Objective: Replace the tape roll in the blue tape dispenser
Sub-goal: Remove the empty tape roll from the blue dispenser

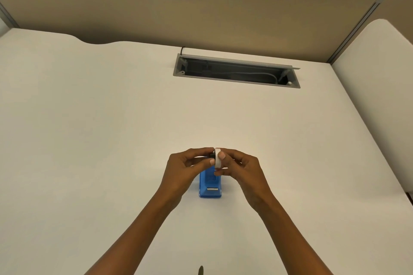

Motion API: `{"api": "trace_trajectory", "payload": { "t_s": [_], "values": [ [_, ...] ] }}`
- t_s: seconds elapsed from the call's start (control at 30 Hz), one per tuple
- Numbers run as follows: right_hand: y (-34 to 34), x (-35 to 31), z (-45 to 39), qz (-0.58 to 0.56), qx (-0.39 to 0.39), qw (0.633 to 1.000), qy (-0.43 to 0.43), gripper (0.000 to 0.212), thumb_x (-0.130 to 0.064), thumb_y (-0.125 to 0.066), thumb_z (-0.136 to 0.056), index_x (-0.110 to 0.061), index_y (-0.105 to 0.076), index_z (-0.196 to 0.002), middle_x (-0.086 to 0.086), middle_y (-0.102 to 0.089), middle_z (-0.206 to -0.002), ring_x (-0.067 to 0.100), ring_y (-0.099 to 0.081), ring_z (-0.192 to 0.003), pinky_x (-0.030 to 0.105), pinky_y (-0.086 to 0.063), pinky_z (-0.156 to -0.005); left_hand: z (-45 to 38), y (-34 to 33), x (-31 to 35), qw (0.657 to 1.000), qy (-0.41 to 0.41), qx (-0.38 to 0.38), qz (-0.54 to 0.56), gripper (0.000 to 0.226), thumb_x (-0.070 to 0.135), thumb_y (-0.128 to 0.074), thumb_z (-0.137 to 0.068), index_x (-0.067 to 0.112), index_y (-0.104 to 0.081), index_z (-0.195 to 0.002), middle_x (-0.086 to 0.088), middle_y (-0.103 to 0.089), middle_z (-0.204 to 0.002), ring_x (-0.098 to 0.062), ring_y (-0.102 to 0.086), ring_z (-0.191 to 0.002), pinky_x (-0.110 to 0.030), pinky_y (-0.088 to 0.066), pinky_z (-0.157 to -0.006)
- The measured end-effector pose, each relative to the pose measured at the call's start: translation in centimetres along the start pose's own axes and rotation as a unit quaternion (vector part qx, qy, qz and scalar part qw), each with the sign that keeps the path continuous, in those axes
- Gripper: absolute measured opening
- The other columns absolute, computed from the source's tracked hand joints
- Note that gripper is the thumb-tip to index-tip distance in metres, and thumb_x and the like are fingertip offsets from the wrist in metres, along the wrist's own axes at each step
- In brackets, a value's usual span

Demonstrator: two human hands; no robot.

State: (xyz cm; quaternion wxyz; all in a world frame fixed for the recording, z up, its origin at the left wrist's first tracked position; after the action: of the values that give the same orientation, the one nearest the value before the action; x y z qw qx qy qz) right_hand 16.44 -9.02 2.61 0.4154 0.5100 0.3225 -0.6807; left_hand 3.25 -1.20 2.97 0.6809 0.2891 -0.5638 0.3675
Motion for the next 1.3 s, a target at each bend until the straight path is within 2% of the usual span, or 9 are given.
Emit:
{"api": "trace_trajectory", "payload": {
  "t_s": [0.23,0.33,0.53,0.87,0.97,1.03,1.1,1.23,1.3],
  "values": [
    [0.2,-0.2,-0.2,0.045,0.005,0.999,0.011,0.030,-0.025,-0.068,-0.081,-0.014,-0.069,-0.109,0.010,-0.073,-0.102,0.022,-0.071,-0.085,0.045,-0.056,-0.086,-0.2,0.0,0.2,0.998,0.035,-0.017,0.052,0.025,0.015,-0.072,-0.073,0.020,-0.072,-0.098,0.004,-0.075,-0.095,-0.011,-0.069,-0.089,-0.019,-0.053,-0.079],
    [0.2,-0.2,-0.1,0.049,0.002,0.999,0.021,0.027,-0.022,-0.066,-0.083,-0.016,-0.068,-0.109,0.008,-0.071,-0.106,0.021,-0.070,-0.089,0.045,-0.055,-0.089,-0.4,0.0,0.2,0.997,0.040,-0.015,0.062,0.023,0.013,-0.071,-0.074,0.021,-0.072,-0.095,0.008,-0.075,-0.089,-0.013,-0.070,-0.086,-0.015,-0.053,-0.069],
    [0.1,-0.5,0.0,0.057,-0.014,0.997,0.043,0.030,-0.016,-0.068,-0.082,-0.024,-0.066,-0.111,0.004,-0.068,-0.112,0.015,-0.065,-0.098,0.018,-0.051,-0.087,-0.6,0.0,0.0,0.992,0.063,-0.013,0.111,0.021,0.008,-0.069,-0.074,0.020,-0.073,-0.091,0.004,-0.076,-0.088,-0.018,-0.071,-0.085,-0.017,-0.054,-0.068],
    [1.3,-0.5,-0.8,0.022,0.029,0.999,0.038,0.049,-0.004,-0.073,-0.076,-0.020,-0.061,-0.120,-0.001,-0.067,-0.106,0.006,-0.064,-0.095,0.019,-0.054,-0.081,-0.5,0.7,-1.4,0.977,0.109,0.024,0.184,0.020,0.007,-0.068,-0.073,0.013,-0.072,-0.092,-0.001,-0.076,-0.089,-0.019,-0.070,-0.087,-0.019,-0.055,-0.066],
    [2.2,-0.4,-2.4,0.063,0.092,0.993,0.030,0.043,-0.008,-0.078,-0.071,-0.016,-0.066,-0.111,-0.002,-0.069,-0.101,0.006,-0.065,-0.091,0.011,-0.052,-0.076,-0.5,1.1,-1.7,0.976,0.115,0.038,0.181,0.021,0.007,-0.068,-0.074,0.014,-0.071,-0.093,0.000,-0.075,-0.089,-0.018,-0.070,-0.086,-0.019,-0.055,-0.067],
    [2.4,-0.1,-3.8,0.111,0.113,0.987,0.033,0.044,-0.011,-0.080,-0.068,-0.015,-0.066,-0.111,0.001,-0.069,-0.105,0.013,-0.065,-0.095,0.017,-0.053,-0.082,-0.5,1.2,-1.9,0.975,0.120,0.047,0.179,0.021,0.007,-0.069,-0.074,0.015,-0.071,-0.093,0.000,-0.075,-0.089,-0.019,-0.071,-0.086,-0.020,-0.056,-0.066],
    [2.2,0.4,-5.2,0.158,0.120,0.979,0.039,0.046,-0.014,-0.081,-0.068,-0.013,-0.066,-0.112,0.005,-0.069,-0.110,0.019,-0.065,-0.098,0.027,-0.053,-0.087,-0.5,1.2,-1.8,0.976,0.122,0.049,0.175,0.021,0.007,-0.069,-0.073,0.015,-0.071,-0.092,0.001,-0.075,-0.088,-0.018,-0.071,-0.085,-0.020,-0.056,-0.065],
    [0.8,1.2,-7.3,0.235,0.101,0.965,0.058,0.046,-0.017,-0.080,-0.070,-0.011,-0.065,-0.113,0.007,-0.066,-0.111,0.020,-0.063,-0.097,0.014,-0.047,-0.078,-0.5,1.3,-1.8,0.977,0.117,0.059,0.169,0.018,0.009,-0.069,-0.074,0.018,-0.071,-0.088,0.003,-0.076,-0.086,-0.018,-0.071,-0.082,-0.020,-0.056,-0.066],
    [0.2,1.6,-8.0,0.257,0.099,0.959,0.063,0.047,-0.016,-0.080,-0.070,-0.010,-0.064,-0.113,0.009,-0.064,-0.112,0.020,-0.061,-0.097,0.018,-0.047,-0.081,-0.5,1.4,-1.8,0.979,0.106,0.078,0.158,0.016,0.011,-0.069,-0.074,0.022,-0.071,-0.085,0.005,-0.075,-0.084,-0.017,-0.071,-0.082,-0.019,-0.055,-0.064]
  ]
}}
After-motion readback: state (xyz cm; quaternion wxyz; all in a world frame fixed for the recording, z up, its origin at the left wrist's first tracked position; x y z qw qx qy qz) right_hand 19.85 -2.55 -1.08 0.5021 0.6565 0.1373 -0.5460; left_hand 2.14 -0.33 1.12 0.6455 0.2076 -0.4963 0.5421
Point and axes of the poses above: each hand's wrist, its own z-axis away from the middle knuckle, its own y-axis out of the back of the hand, x = y × z, the point moved 4 cm from there along -z, towards the middle knuckle
